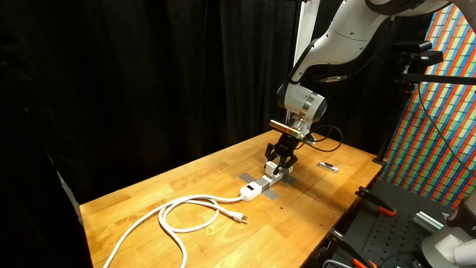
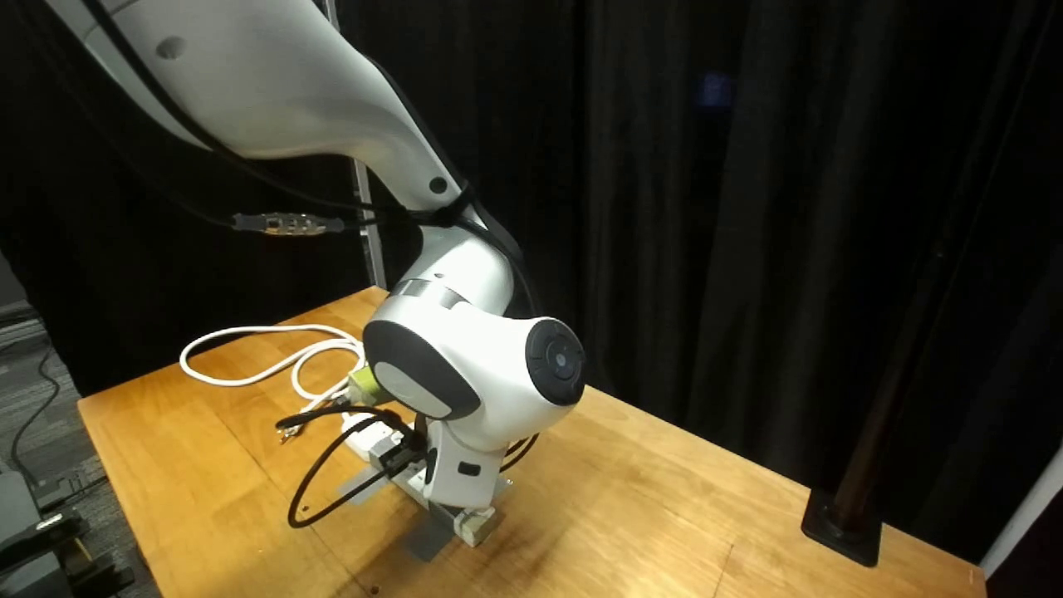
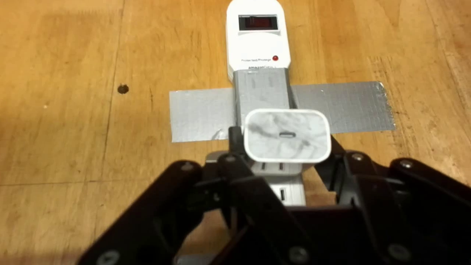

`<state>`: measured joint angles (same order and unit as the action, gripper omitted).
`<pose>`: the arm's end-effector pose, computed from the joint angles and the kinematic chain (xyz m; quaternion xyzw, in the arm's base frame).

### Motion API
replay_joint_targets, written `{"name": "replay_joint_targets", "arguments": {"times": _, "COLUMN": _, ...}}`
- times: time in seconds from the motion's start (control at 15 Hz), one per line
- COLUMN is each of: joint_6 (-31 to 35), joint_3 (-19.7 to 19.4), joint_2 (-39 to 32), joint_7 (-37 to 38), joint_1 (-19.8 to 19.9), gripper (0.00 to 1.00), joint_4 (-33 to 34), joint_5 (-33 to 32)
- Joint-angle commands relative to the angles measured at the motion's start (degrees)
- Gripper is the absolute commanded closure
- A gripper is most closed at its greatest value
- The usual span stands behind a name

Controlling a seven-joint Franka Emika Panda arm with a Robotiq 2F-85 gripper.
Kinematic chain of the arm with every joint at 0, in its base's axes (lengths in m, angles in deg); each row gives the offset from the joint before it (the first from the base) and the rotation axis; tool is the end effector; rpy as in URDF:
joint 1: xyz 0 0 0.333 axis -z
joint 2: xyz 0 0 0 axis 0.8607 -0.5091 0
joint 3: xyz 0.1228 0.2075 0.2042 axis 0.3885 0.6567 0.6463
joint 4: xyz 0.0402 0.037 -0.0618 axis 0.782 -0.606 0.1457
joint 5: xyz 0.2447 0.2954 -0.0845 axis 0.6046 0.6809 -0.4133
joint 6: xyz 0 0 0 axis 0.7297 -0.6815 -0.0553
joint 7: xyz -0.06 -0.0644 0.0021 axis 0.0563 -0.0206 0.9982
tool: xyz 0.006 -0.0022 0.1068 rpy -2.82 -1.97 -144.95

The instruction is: Pick up the charger head from the table and put it on the adapter

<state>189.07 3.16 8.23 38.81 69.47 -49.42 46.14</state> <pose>0.5167 -0.1341 0.0667 -0.6488 0.6652 0.2630 0.2595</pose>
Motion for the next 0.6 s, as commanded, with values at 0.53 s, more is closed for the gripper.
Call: {"name": "replay_joint_targets", "arguments": {"times": 0.53, "joint_6": 0.3, "joint_3": -0.9, "joint_2": 1.7, "joint_7": 0.5, "joint_1": -1.5, "gripper": 0.77, "joint_4": -2.2, "joint_5": 1.2}}
